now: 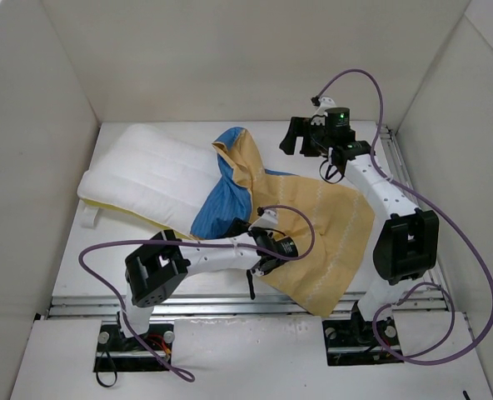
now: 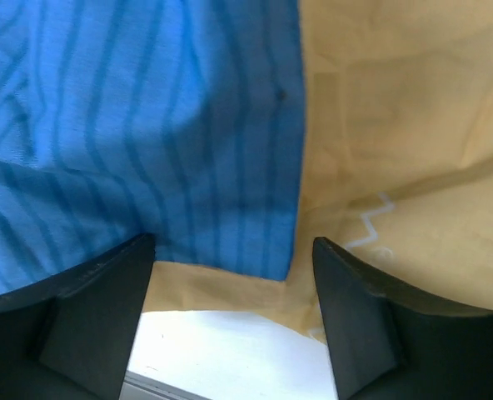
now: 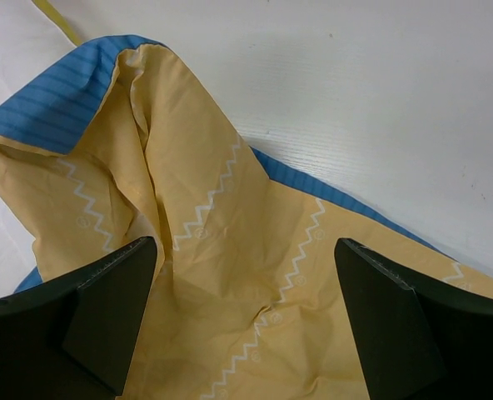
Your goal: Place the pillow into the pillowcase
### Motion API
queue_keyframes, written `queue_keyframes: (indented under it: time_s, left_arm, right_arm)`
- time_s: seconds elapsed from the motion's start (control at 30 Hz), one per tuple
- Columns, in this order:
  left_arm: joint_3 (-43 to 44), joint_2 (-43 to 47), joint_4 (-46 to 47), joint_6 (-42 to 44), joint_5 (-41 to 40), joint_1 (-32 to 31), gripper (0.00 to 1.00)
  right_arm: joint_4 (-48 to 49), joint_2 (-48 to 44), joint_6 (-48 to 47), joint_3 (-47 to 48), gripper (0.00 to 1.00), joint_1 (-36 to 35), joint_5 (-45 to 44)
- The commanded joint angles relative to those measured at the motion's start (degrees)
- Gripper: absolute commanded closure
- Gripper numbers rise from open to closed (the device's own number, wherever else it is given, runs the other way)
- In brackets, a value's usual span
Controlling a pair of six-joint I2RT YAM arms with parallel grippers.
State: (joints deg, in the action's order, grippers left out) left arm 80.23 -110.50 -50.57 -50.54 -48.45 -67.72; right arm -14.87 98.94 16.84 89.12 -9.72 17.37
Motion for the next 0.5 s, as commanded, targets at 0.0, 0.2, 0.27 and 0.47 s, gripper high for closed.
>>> queue_keyframes:
  time_s: [0.0, 0.2, 0.27, 0.47]
  left_arm:
    - [1.51, 1.08, -3.48, -2.01, -4.37, 0.40, 0.32]
    - [1.07, 1.07, -3.92, -2.71, -5.61, 0.40, 0.49]
    - [0.99, 1.42, -4.54, -3.33, -5.87, 0.93, 0.59]
    - [-0.94, 4.85, -2.88, -3.60, -5.43, 2.94, 1.00]
  right_arm:
    - [4.33, -3.31, 0.83, 0.35, 0.15, 0.22, 1.44]
    - [4.59, -3.49, 1.00, 0.26, 0.17, 0.14, 1.53]
    - [4.50, -3.49, 1.18, 0.26, 0.17, -0.04, 1.53]
    - [4.68, -3.66, 1.70, 0.26, 0.18, 0.14, 2.76]
